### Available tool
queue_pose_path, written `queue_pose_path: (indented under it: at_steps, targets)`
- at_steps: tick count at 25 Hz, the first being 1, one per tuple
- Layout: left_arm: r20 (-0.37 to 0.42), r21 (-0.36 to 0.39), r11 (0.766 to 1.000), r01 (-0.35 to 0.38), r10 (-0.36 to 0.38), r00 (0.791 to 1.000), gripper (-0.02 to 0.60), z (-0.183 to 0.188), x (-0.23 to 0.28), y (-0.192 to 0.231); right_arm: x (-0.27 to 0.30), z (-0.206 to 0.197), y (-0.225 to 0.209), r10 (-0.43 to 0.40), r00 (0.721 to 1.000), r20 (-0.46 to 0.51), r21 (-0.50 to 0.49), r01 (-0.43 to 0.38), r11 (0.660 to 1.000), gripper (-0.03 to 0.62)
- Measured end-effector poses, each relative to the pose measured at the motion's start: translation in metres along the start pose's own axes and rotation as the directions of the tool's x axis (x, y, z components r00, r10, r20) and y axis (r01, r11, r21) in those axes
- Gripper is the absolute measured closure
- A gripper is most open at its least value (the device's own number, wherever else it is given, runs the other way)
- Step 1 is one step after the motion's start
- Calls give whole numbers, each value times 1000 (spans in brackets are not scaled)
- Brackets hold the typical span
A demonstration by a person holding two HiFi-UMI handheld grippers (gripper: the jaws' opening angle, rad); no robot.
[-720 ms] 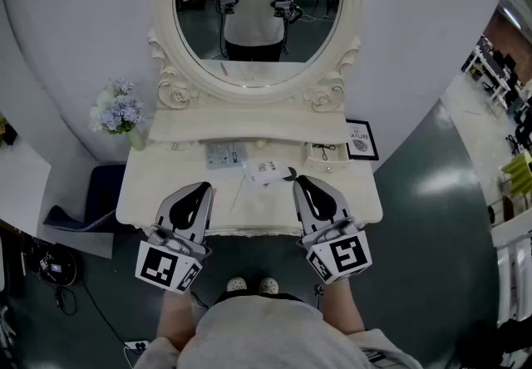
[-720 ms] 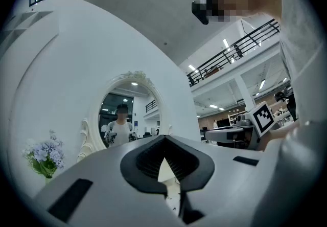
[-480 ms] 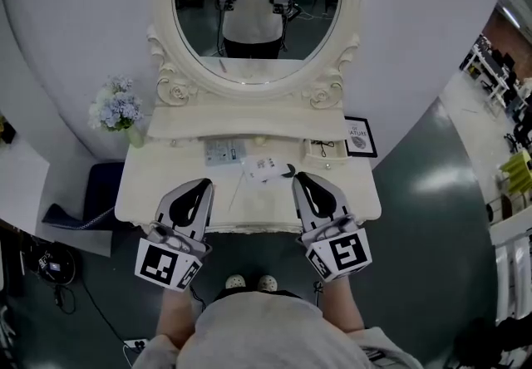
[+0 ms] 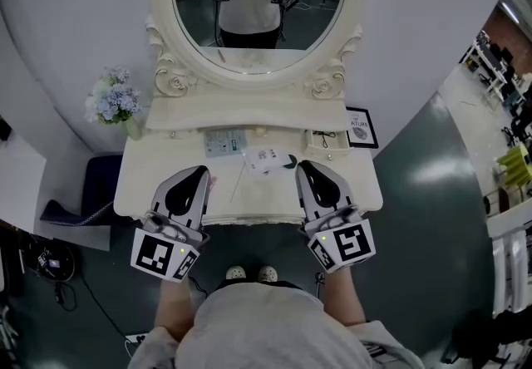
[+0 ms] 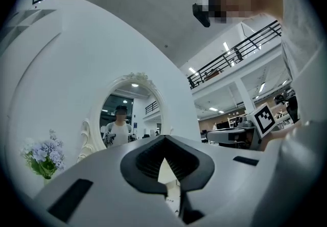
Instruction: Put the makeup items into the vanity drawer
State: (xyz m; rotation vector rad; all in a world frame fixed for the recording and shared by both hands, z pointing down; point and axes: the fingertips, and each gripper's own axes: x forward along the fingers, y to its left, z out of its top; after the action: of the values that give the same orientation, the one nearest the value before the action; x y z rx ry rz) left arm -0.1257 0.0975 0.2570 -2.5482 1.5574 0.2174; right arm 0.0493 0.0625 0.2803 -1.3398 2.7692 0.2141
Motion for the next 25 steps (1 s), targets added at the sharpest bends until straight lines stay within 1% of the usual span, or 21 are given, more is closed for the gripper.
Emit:
queue_pose_path:
  at_steps: [3, 8, 15, 20, 25]
  targets:
    - [2, -4, 1000, 1, -1, 1000, 569, 0, -1, 9, 5, 0, 2, -8, 1000, -6, -2, 8, 1000, 559]
    - [-8, 14, 1000, 26, -25, 1000, 569, -6, -6, 19, 7, -4, 11, -23, 1000, -11, 8, 23, 1000, 559]
    - [-19, -6, 999, 54, -54, 998, 569, -15, -2, 24, 10, -15, 17, -34, 999, -38, 2, 34, 999, 559]
    - [-29, -16, 998, 60, -61, 998, 569, -25, 15, 30, 22, -27, 7, -30, 998, -57, 16, 31, 999, 559]
    - [-37, -19, 998, 55, -56, 998, 569, -34, 41, 31, 38, -37, -16, -18, 998, -67, 25, 20, 999, 559]
